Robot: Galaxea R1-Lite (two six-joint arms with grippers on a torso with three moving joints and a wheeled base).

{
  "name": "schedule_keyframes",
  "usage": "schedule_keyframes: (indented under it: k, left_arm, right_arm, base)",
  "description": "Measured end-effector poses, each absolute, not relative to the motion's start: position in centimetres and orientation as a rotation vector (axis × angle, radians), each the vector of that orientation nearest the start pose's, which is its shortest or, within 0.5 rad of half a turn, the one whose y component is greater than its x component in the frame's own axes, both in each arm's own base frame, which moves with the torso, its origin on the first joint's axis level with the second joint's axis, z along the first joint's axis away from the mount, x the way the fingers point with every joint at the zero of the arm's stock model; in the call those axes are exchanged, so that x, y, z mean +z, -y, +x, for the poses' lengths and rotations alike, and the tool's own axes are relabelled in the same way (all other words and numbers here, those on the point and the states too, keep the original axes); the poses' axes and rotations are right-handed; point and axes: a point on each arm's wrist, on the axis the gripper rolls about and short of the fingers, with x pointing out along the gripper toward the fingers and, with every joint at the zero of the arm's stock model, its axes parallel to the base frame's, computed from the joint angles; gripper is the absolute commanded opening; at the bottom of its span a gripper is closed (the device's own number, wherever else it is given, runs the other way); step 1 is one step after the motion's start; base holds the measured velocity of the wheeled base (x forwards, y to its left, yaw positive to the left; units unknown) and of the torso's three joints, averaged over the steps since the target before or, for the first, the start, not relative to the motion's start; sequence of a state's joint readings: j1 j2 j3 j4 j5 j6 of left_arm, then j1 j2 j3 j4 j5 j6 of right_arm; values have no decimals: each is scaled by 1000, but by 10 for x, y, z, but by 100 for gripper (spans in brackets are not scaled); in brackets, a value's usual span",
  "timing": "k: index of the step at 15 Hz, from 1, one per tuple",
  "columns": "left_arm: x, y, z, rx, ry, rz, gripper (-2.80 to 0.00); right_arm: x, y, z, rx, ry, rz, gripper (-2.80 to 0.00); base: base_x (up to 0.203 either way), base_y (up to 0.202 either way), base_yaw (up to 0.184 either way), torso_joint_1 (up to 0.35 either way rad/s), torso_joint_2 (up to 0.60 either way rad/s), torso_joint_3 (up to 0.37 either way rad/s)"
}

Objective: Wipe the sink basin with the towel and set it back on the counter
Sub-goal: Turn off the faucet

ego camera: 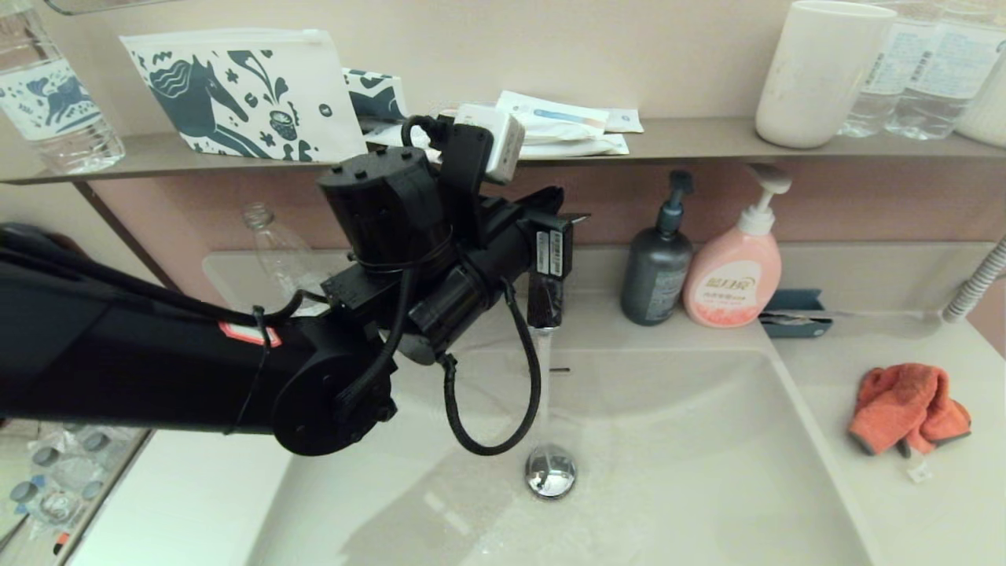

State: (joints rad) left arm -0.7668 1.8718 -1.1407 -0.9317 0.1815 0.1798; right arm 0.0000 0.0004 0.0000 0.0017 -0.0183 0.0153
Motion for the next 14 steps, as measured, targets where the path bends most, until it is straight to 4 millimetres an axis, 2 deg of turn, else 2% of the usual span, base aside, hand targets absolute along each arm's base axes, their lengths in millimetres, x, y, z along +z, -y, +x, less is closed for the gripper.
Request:
schedule_keyframes:
  k: [8, 14]
  left_arm:
    - [235, 263, 281, -610, 180, 115, -280]
    - [225, 264, 277, -623, 141, 135, -280]
  right_arm:
    - [75, 0, -23, -18, -2, 15, -280]
    - [75, 0, -23, -18, -2, 15, -280]
  base:
    - [0, 0, 0, 0, 0, 0]
    - [0, 0, 0, 0, 0, 0]
